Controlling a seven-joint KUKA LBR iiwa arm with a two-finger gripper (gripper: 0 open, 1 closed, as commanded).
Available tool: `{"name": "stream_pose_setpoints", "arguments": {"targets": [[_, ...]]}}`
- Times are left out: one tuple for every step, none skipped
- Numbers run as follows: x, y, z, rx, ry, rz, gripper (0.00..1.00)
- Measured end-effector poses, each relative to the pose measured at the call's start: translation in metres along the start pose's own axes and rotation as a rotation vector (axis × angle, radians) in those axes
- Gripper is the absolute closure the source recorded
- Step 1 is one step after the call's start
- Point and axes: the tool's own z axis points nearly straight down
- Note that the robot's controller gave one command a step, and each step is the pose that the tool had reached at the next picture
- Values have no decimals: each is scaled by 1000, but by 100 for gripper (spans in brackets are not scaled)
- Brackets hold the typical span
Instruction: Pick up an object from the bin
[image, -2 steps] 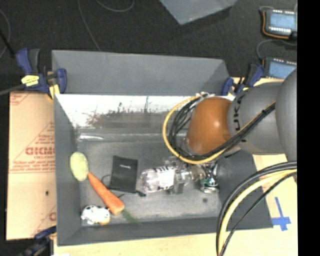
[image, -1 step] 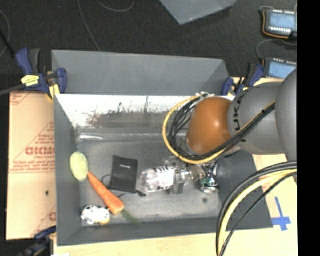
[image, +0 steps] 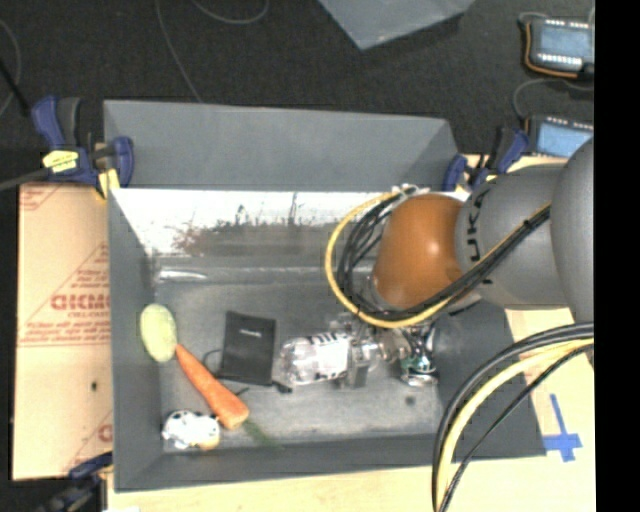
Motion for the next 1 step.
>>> {"name": "stream_pose_setpoints", "arguments": {"targets": [[0,0,0,0,0,0,100]]}}
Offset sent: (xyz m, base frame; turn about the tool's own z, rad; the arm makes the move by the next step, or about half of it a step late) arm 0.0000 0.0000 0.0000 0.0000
